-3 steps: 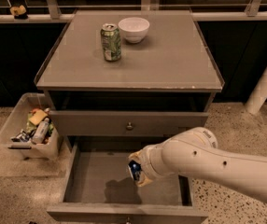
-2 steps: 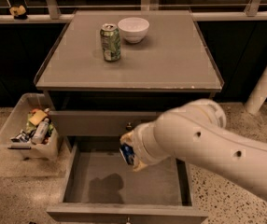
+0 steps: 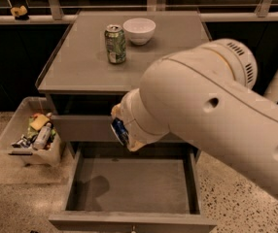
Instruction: Pick pepsi can from middle drawer and place on counter
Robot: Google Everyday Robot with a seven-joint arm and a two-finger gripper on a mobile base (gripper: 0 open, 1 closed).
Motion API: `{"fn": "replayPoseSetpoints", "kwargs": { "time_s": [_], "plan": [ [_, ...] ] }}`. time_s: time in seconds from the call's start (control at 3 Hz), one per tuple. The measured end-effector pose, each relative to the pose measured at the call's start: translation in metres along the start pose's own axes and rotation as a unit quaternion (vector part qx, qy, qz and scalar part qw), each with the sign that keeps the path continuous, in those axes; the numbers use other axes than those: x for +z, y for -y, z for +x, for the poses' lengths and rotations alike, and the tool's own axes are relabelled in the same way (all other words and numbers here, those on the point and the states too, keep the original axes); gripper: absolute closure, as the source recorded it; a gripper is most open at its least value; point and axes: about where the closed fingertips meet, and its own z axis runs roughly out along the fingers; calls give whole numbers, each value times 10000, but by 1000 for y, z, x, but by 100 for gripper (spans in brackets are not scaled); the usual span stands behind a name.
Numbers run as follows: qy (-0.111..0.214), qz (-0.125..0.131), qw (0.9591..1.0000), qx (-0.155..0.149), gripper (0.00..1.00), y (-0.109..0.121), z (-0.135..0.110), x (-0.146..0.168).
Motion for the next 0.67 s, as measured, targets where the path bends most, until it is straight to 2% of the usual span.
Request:
{"fn": "replayPoseSetpoints", "kwargs": {
  "time_s": [0.33, 0.67],
  "plan": [
    [7, 1, 10000, 3, 100, -1, 0, 2],
    [-187, 97, 9996, -208, 100, 32, 18, -10]
  ]
}}
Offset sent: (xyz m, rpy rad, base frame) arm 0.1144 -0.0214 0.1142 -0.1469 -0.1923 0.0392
